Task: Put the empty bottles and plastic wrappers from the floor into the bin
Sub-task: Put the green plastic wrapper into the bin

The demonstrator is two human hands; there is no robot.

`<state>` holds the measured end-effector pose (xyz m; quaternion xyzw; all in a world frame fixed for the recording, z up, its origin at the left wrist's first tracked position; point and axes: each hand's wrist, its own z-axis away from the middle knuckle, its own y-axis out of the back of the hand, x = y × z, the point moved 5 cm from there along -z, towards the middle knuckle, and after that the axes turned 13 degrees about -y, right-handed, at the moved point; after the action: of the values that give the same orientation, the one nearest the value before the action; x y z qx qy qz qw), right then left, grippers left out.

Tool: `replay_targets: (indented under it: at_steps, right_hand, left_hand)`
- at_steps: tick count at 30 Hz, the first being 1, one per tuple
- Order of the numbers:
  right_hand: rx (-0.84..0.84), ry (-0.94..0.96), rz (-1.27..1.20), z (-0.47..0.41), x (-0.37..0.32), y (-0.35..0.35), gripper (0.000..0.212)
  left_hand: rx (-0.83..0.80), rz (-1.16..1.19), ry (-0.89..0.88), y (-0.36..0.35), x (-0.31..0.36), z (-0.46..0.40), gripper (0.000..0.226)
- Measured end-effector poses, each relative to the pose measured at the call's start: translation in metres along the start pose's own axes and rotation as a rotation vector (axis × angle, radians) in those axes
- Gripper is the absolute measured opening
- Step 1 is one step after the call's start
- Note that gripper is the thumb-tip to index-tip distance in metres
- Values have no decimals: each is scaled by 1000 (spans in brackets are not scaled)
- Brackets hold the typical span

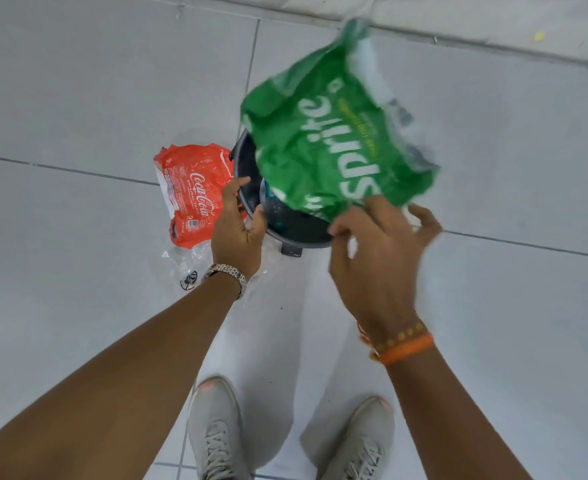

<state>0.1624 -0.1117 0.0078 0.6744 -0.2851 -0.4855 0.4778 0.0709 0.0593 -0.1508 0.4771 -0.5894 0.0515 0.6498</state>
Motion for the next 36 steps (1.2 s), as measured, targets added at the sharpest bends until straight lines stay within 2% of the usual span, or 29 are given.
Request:
replay_targets:
  at_steps: [2, 5, 8, 10, 12, 14, 16, 18, 20, 22, 24, 26, 28, 30, 33, 34, 36]
  right_hand:
    - [-304, -27, 231, -21, -13, -37, 16]
    - [-678, -84, 249, -56, -17, -93, 10]
    - [-1081, -103, 235, -73, -14, -141, 22]
    - [-1215, -116, 233, -74, -12, -156, 28]
    - [-1254, -144, 220, -76, -6, -167, 33]
    - [-1229, -234, 154, -81, 2, -165, 42]
    - [-1059, -218, 37, -92, 6, -149, 41]
    - [-717, -181, -153, -95, 15, -117, 28]
    - [-336, -238, -411, -79, 34, -74, 16]
    - [-118, -374, -563, -51, 61, -47, 11]
    - [-72, -561, -624, -26, 87, -46, 10]
    - [-44, -707, -634, -11, 106, -57, 14]
    - [-33, -767, -677, -13, 113, -70, 28]
    - [-28, -746, -690, -28, 111, -80, 39]
    - [-13, -677, -626, -57, 103, -95, 41]
    - [-13, -668, -607, -63, 101, -99, 39]
    - [-18, -658, -556, -67, 98, -106, 36]
  left_hand:
    - [-7, 18, -9, 0, 1, 0, 40]
    - [-8, 21, -24, 1, 1, -1, 42]
    - [-3, 19, -61, 3, 2, -1, 41]
    - [-1, 31, -52, 3, 2, -1, 41]
    - [-4, 49, -49, 2, 2, 0, 41]
    - [-8, 54, -54, 1, 3, 0, 42]
    - [-17, 56, -47, 2, 3, -3, 44]
    - [-38, 80, -57, 3, 3, -2, 51]
    - [-42, 89, -38, 6, -1, 10, 62]
    - [-43, -39, 32, 16, -16, 29, 64]
    - [-200, -292, 69, 26, -36, 52, 54]
    - [-586, -525, 44, 26, -60, 80, 42]
    - [-966, -705, 27, 22, -81, 108, 36]
    - [-1147, -830, 62, 18, -94, 125, 48]
    - [-1160, -897, 125, 12, -91, 134, 62]
    - [-1078, -882, 129, 14, -84, 132, 62]
    - [-784, -770, 147, 29, -55, 127, 50]
